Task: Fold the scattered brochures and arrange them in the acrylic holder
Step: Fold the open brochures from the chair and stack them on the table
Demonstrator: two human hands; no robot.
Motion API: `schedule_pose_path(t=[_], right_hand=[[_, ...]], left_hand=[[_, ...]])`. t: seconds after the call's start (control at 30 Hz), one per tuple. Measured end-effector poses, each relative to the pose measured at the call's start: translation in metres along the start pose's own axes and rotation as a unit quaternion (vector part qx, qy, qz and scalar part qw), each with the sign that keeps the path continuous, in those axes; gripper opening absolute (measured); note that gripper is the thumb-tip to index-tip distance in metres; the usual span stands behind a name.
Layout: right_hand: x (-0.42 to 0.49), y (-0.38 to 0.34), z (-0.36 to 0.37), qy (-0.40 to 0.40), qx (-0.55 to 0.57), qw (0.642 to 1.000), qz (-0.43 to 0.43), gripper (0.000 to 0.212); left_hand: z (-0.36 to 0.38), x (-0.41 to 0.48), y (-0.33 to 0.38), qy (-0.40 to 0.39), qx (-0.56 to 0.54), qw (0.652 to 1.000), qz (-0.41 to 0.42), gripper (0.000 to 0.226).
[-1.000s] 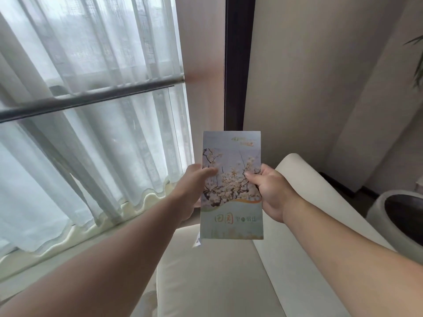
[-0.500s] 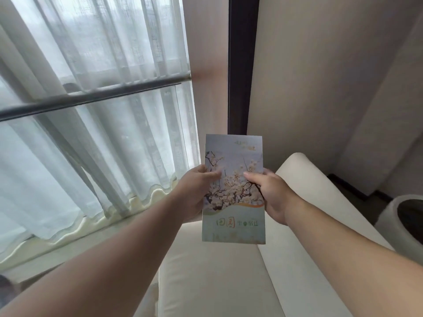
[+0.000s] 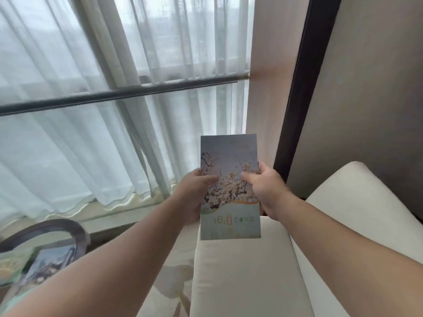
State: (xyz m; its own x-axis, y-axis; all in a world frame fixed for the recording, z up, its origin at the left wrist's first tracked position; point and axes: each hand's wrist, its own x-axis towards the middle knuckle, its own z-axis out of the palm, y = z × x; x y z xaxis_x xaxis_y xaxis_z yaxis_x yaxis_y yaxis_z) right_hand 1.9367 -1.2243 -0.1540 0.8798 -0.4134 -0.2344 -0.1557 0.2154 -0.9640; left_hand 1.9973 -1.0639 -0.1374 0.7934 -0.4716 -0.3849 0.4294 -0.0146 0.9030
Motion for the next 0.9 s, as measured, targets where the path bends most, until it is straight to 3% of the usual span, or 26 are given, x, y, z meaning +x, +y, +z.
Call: schedule_pose_path(t=[0.1,0.13,0.3,0.4,0.57,0.9], right_hand=[[-0.015,-0.004,0.05,-0.016,-0.019,1.0,-0.005,0.055],[-0.022,-0.002,0.068,-0.034,-0.02,0.999,0.005,0.055],[-0.06,0.024,0.189,-0.064,-0.049,0.997,0.004,0.01],[-0.081,0.043,0.275,-0.085,-0.07,0.994,-0.003,0.008],[-0.11,0.067,0.404,-0.156,-0.088,0.984,0.004,0.013],[-0.072,0.128,0.555,-0.202,-0.118,0.971,0.057,0.01]], left_hand=[[-0.049,-0.027,0.006,0.017,-0.02,0.999,0.022,0.025],[-0.068,-0.037,0.006,0.012,-0.026,0.999,0.027,0.025],[-0.184,-0.099,-0.005,0.078,0.046,0.993,0.077,0.023],[-0.259,-0.145,-0.013,0.166,0.132,0.97,0.122,0.028],[-0.373,-0.199,-0.008,0.276,0.143,0.943,0.118,0.03],[-0.519,-0.185,-0.03,0.352,0.09,0.929,0.075,0.034]])
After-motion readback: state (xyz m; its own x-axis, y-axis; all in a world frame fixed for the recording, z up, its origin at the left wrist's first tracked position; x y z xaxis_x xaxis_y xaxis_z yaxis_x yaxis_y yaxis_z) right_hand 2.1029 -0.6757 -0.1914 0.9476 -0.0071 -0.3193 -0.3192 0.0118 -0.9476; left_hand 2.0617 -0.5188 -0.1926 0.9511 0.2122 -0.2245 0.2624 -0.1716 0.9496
